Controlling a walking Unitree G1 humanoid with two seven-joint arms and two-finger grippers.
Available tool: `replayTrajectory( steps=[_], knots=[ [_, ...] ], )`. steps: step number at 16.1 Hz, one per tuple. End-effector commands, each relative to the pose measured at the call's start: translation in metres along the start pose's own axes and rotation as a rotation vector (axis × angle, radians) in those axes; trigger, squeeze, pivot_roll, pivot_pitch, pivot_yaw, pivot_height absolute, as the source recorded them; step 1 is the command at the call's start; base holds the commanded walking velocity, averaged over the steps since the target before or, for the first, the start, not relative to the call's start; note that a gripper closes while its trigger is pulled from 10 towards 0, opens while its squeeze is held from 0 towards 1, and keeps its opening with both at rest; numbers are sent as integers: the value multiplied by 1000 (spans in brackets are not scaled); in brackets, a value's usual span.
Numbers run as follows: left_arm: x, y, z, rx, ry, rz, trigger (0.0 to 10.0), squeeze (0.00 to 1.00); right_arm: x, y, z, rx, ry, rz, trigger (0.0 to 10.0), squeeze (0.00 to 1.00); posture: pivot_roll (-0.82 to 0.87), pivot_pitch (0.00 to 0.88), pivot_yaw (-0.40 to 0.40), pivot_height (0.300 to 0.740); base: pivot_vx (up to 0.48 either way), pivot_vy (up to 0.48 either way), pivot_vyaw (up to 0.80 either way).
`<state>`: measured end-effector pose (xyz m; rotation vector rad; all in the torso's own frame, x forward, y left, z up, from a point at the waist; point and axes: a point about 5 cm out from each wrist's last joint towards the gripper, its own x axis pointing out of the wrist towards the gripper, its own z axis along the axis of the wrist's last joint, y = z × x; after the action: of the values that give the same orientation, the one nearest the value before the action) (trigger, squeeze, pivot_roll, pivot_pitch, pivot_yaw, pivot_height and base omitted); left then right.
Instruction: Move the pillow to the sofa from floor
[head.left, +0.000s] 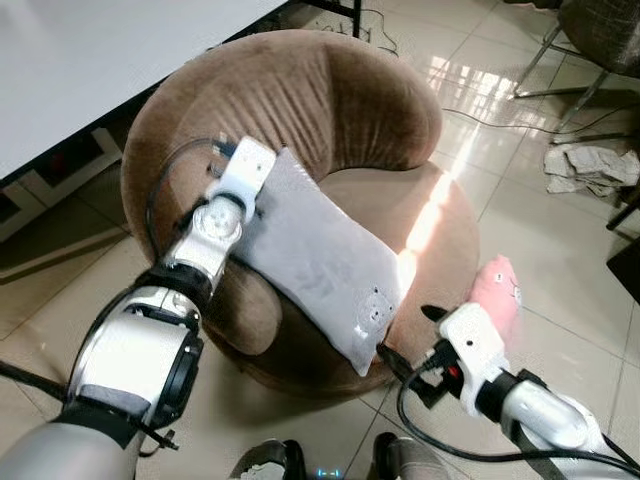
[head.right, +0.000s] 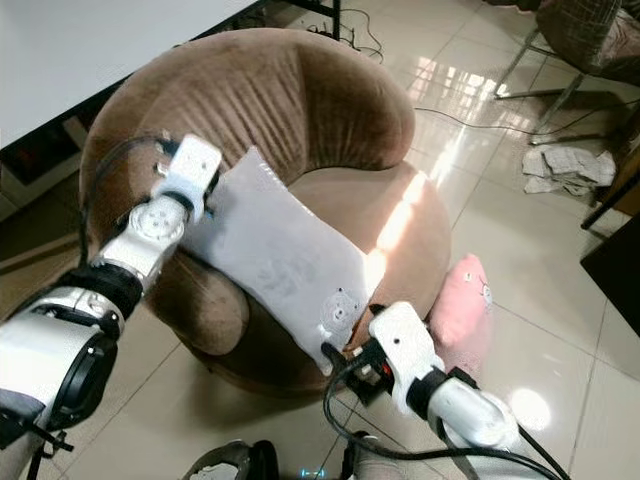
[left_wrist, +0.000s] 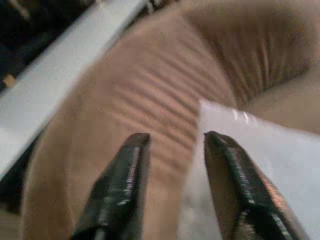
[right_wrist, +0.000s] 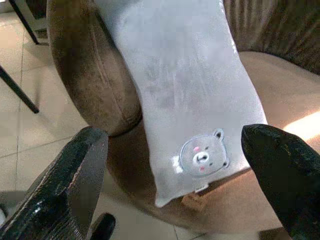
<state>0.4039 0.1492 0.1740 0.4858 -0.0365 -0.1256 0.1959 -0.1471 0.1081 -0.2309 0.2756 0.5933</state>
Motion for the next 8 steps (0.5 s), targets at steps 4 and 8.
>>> replayTrajectory(
  steps=[4, 8],
  knots=[
    [-21, -25, -6, -557, -121, -222, 10000, 0, 7, -19, 0, 21, -68, -343, 10000, 0, -120, 74, 98, 740, 0, 0, 0],
    [-77, -40, -38, -431, -121, -255, 10000, 0, 16, -20, -5, 77, -88, -460, 10000, 0, -96, 46, 72, 740, 0, 0, 0]
  ],
)
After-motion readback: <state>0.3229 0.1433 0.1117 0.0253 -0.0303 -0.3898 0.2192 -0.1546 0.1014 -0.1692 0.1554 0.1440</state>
